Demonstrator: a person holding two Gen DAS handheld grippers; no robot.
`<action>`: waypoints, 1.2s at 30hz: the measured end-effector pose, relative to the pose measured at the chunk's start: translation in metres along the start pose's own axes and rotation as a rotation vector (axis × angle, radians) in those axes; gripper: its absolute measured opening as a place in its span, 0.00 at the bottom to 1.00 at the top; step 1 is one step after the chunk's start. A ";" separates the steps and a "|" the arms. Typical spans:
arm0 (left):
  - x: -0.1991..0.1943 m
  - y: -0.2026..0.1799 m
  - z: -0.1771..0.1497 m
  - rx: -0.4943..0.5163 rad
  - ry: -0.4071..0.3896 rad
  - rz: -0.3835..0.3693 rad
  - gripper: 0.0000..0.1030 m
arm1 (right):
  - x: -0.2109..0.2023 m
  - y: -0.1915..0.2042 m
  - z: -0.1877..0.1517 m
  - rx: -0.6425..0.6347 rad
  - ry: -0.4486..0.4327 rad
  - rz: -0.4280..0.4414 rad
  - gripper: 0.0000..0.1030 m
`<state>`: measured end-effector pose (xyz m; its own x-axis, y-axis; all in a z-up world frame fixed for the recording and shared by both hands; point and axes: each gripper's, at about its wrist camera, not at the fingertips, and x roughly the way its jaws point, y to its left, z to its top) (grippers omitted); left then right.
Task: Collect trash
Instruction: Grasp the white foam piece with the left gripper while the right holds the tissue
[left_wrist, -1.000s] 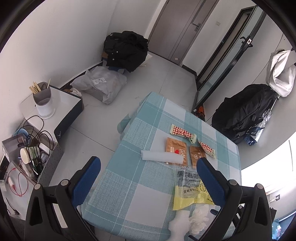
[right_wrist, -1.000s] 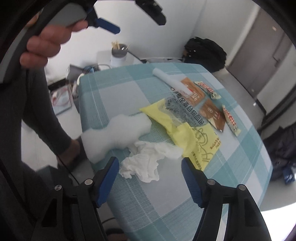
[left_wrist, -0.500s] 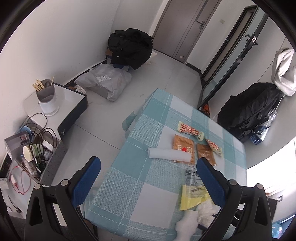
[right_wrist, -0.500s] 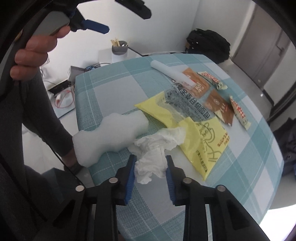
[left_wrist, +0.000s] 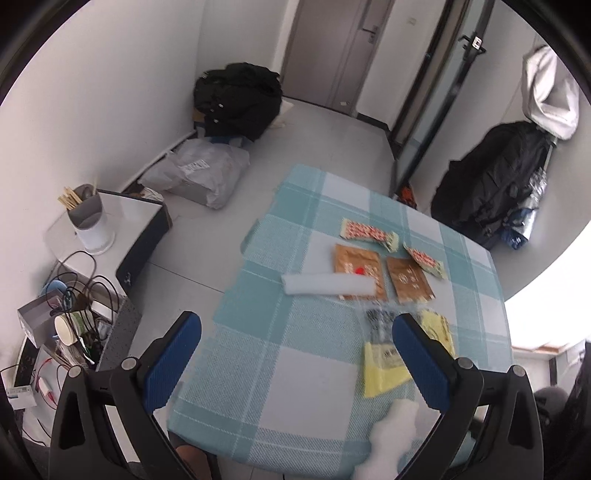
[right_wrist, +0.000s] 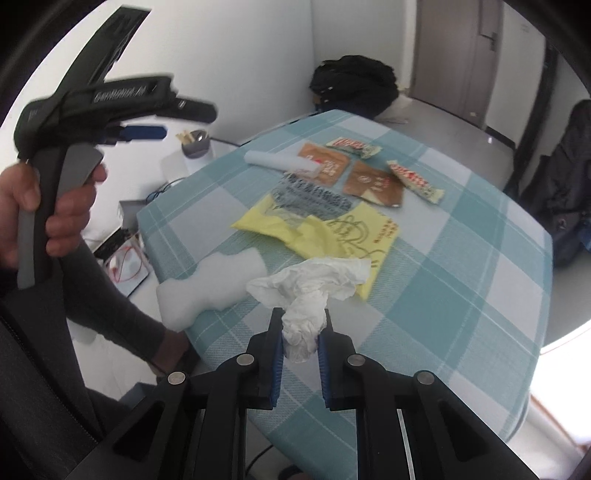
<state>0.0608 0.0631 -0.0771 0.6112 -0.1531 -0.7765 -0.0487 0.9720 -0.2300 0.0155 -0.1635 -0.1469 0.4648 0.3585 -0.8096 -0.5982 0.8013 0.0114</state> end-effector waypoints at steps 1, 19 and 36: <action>0.000 -0.003 -0.001 0.009 0.019 -0.016 0.99 | -0.003 -0.004 0.000 0.020 -0.011 -0.006 0.15; 0.005 -0.076 -0.044 0.298 0.280 -0.054 0.99 | -0.040 -0.063 0.002 0.290 -0.199 0.010 0.14; 0.028 -0.093 -0.080 0.383 0.388 0.010 0.77 | -0.060 -0.077 -0.013 0.351 -0.251 -0.047 0.14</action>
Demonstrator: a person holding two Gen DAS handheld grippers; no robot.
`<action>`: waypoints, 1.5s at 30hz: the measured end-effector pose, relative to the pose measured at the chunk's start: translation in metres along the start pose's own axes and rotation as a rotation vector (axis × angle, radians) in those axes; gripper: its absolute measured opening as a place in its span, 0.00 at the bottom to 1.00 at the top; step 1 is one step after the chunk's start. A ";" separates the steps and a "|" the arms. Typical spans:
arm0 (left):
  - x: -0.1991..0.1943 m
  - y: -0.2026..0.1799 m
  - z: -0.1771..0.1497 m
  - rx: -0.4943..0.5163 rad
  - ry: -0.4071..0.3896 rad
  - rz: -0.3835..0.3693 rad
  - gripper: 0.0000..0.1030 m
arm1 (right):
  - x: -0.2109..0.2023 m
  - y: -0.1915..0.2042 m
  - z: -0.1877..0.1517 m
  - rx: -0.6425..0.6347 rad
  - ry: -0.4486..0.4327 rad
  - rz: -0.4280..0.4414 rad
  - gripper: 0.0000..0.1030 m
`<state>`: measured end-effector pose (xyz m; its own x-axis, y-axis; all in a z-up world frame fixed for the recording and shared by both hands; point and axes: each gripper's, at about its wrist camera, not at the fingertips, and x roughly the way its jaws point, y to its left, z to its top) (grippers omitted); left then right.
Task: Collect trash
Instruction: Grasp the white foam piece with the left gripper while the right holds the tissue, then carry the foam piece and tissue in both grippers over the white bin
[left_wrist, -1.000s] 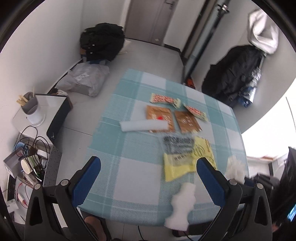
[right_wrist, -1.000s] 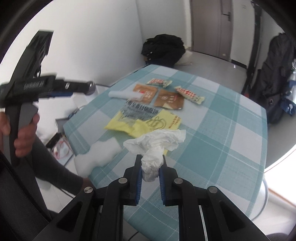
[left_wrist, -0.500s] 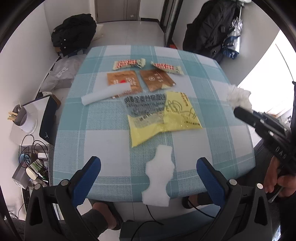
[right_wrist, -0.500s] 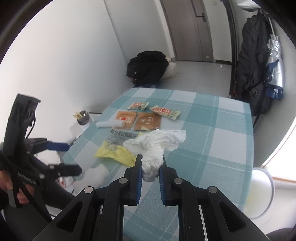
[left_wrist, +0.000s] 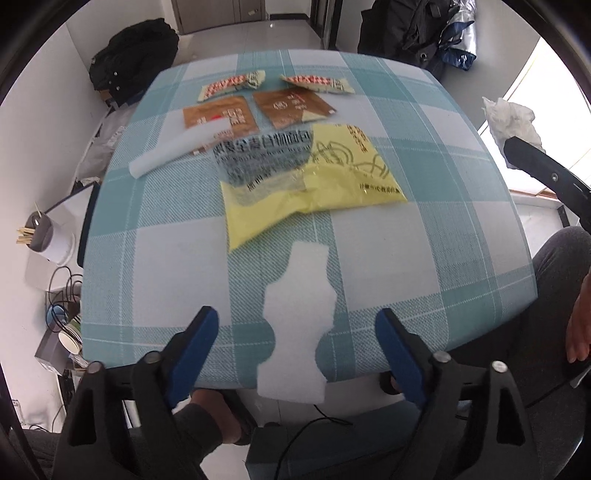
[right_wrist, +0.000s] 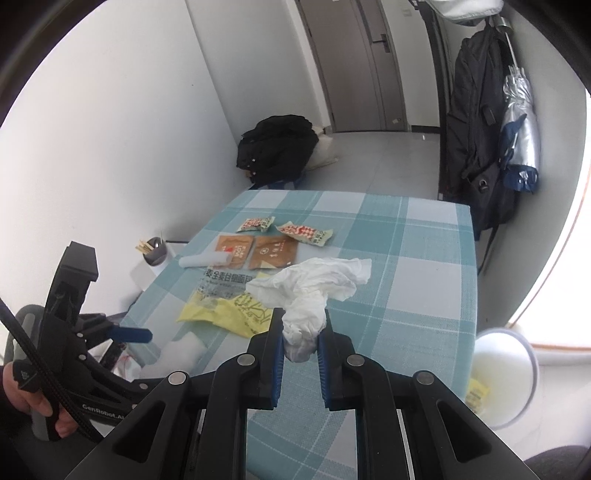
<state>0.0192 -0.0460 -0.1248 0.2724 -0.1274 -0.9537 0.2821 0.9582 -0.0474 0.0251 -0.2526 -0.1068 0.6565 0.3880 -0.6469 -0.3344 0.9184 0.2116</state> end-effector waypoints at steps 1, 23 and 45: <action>0.001 -0.001 0.000 0.000 0.006 -0.004 0.76 | 0.001 0.000 0.000 0.000 0.005 -0.004 0.14; -0.011 -0.007 -0.001 0.000 -0.009 0.020 0.29 | 0.001 0.003 -0.001 -0.008 0.009 -0.016 0.14; -0.075 -0.059 0.065 0.066 -0.207 -0.077 0.29 | -0.085 -0.027 0.042 0.035 -0.181 -0.089 0.14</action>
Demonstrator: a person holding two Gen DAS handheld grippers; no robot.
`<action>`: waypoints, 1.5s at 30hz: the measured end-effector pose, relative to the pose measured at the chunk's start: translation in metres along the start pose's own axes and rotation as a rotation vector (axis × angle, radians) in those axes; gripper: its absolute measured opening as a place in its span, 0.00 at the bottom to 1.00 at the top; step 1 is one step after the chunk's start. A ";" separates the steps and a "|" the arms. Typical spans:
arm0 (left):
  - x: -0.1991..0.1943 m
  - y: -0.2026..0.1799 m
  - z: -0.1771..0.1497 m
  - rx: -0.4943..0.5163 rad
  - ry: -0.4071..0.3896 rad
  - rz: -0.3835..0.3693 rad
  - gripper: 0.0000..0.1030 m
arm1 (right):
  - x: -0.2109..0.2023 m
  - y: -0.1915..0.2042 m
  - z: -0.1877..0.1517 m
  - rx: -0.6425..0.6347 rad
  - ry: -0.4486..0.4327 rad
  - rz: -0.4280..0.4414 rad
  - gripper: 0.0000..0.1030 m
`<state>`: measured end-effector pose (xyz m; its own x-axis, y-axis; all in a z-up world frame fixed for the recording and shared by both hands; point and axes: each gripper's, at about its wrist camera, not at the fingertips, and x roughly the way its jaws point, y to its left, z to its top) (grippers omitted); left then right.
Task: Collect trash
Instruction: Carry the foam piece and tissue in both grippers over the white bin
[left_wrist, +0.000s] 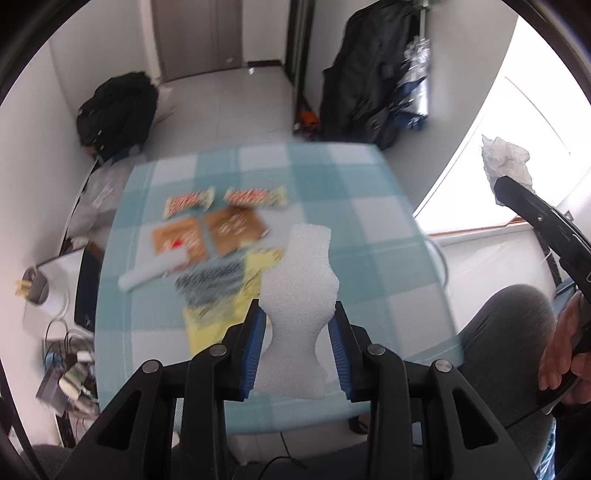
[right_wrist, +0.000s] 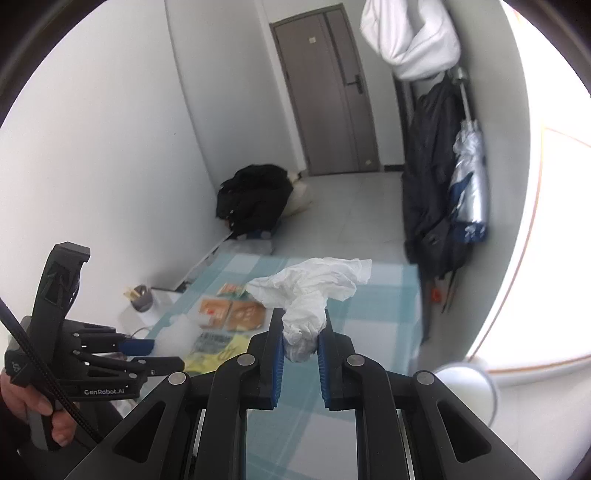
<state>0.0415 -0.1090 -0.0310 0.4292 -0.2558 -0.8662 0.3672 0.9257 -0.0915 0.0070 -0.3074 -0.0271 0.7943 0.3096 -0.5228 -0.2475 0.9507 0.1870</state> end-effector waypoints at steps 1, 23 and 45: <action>-0.002 -0.005 0.005 0.012 -0.009 -0.010 0.29 | -0.007 -0.007 0.006 0.004 -0.009 -0.009 0.14; 0.087 -0.161 0.116 0.250 0.109 -0.299 0.29 | -0.071 -0.197 -0.015 0.280 0.060 -0.382 0.14; 0.303 -0.226 0.095 0.224 0.652 -0.257 0.29 | 0.072 -0.293 -0.162 0.621 0.433 -0.161 0.14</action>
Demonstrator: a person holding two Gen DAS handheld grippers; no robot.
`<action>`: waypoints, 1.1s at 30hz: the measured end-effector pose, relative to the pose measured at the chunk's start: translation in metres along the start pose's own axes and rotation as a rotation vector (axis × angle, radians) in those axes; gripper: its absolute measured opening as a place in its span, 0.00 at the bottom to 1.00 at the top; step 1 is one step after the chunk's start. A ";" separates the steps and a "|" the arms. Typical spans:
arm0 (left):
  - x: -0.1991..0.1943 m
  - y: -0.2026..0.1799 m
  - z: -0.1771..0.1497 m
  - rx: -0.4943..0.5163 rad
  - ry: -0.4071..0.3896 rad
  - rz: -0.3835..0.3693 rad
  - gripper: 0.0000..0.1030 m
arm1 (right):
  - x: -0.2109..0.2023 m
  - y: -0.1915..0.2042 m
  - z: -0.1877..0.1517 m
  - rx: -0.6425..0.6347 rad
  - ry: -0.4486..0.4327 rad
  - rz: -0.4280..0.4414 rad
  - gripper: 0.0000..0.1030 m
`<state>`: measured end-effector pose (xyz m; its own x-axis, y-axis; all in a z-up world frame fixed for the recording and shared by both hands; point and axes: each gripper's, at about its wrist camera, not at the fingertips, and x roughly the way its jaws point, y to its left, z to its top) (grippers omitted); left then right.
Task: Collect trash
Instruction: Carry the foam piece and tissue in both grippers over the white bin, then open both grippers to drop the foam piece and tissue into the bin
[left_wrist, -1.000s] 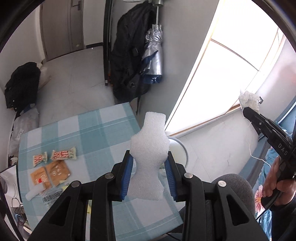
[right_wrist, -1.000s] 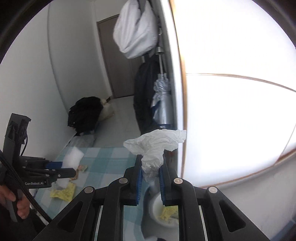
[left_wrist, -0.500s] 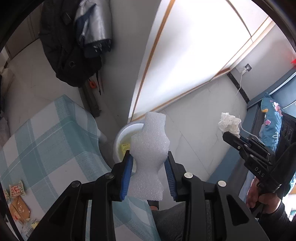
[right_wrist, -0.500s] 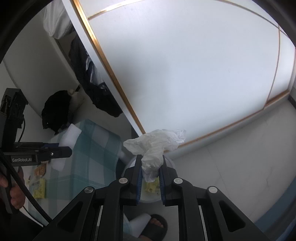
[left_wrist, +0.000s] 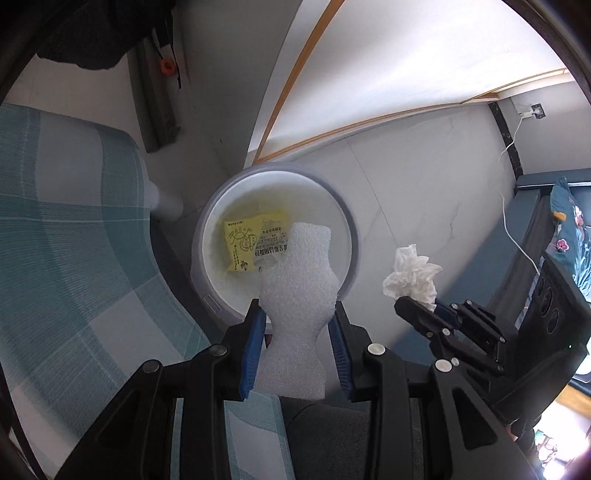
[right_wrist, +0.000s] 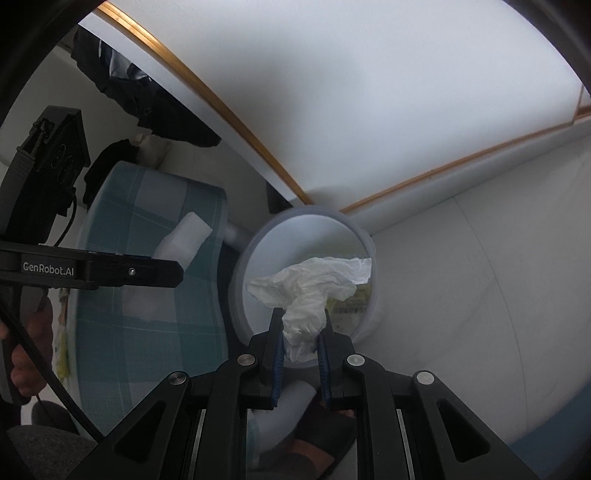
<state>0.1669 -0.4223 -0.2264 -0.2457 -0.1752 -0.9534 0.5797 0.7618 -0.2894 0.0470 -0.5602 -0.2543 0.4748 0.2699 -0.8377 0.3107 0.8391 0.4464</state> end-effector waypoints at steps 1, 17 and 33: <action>0.005 0.002 0.002 -0.013 0.009 -0.006 0.29 | 0.007 0.002 -0.001 0.001 0.020 0.007 0.14; 0.031 0.014 0.029 -0.133 0.093 -0.054 0.30 | 0.086 -0.004 0.002 0.052 0.206 0.049 0.17; 0.028 0.016 0.029 -0.236 0.058 -0.033 0.55 | 0.077 -0.010 0.006 0.065 0.196 0.079 0.49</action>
<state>0.1916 -0.4330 -0.2604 -0.3096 -0.1721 -0.9352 0.3744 0.8820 -0.2862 0.0854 -0.5509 -0.3210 0.3325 0.4252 -0.8418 0.3341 0.7816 0.5268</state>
